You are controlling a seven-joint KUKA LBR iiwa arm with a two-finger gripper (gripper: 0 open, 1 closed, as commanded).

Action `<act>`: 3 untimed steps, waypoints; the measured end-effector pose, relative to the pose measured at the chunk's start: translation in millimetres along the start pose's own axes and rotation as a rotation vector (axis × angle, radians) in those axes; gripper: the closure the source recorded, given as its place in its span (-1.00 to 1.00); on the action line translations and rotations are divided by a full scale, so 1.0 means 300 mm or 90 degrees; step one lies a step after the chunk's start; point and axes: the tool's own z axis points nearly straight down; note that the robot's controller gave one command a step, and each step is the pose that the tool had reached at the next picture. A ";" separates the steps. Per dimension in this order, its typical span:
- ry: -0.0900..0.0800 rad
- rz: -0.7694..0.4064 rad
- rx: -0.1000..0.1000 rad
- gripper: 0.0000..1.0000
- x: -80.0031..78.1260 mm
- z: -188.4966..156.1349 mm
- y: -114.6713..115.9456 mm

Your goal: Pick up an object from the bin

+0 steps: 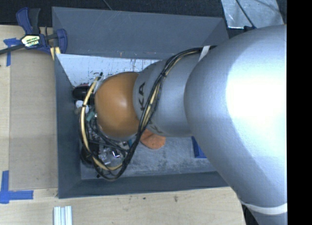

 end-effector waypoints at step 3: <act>0.002 0.325 -0.001 1.00 0.028 0.001 -0.041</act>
Offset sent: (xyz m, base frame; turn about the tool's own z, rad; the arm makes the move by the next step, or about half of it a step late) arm 0.0000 0.0000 0.0000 0.0000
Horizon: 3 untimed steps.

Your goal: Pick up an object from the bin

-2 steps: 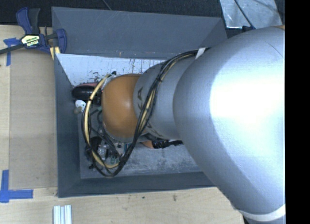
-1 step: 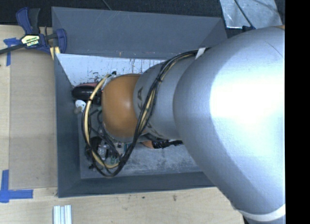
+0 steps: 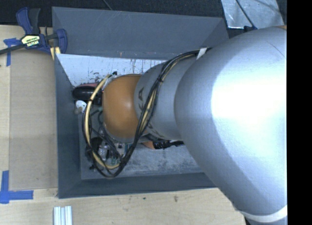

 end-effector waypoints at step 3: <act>0.000 0.001 0.001 1.00 0.000 -0.095 -0.003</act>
Offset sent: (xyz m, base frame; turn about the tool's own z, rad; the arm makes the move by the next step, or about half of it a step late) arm -0.0001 0.0001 0.0097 0.0000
